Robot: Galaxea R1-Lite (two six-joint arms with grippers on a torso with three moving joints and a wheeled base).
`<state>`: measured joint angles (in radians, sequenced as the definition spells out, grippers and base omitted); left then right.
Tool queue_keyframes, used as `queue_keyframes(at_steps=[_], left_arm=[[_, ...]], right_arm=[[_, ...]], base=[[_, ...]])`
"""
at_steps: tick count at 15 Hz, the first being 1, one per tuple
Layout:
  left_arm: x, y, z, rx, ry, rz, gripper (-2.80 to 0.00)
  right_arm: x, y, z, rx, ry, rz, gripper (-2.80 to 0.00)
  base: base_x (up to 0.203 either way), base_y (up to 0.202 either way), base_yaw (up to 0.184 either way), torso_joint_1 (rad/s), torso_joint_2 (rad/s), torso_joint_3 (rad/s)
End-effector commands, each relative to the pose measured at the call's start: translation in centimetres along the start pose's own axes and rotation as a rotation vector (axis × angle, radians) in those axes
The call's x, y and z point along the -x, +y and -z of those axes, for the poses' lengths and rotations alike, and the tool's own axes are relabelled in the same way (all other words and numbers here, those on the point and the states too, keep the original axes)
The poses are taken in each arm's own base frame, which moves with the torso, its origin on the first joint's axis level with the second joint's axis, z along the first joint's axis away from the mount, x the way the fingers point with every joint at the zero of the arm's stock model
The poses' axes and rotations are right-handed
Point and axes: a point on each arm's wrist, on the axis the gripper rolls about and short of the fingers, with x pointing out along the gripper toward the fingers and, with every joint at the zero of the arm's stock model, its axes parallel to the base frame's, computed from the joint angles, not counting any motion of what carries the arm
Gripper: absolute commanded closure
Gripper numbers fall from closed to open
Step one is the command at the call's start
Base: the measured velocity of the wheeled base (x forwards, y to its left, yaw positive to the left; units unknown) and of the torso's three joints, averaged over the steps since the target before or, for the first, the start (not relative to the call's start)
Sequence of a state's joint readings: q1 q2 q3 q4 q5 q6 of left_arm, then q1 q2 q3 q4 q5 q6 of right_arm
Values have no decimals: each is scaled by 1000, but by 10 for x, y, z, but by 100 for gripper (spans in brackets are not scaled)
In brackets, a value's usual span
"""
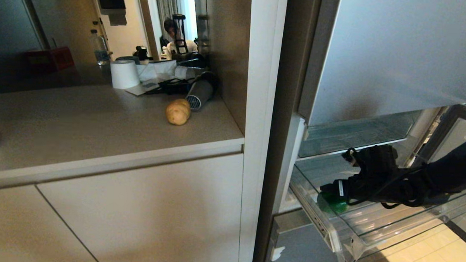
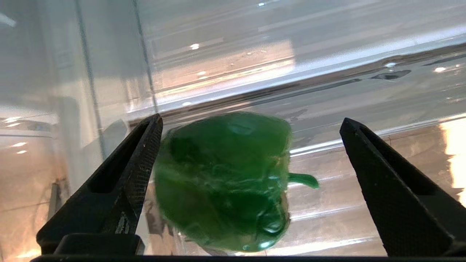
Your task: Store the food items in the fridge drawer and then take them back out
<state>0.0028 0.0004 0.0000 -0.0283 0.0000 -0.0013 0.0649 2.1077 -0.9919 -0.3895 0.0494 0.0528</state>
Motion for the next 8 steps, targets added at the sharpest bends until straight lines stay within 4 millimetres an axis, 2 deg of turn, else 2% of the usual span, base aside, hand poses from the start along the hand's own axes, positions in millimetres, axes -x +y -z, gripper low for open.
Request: queue_keyframes(at_steps=[1, 5, 8], left_arm=[[-1, 0, 3, 0, 11, 0, 0], [-1, 0, 3, 0, 11, 0, 0], [-1, 0, 3, 0, 11, 0, 0]], right_arm=[[2, 3, -1, 6, -7, -8, -280], [1, 8, 2, 18, 2, -18, -280], [-3, 10, 12, 48, 42, -18, -280]], base=[[0, 0, 0, 0, 0, 0], [0, 0, 0, 0, 0, 0], [0, 0, 0, 0, 0, 0]])
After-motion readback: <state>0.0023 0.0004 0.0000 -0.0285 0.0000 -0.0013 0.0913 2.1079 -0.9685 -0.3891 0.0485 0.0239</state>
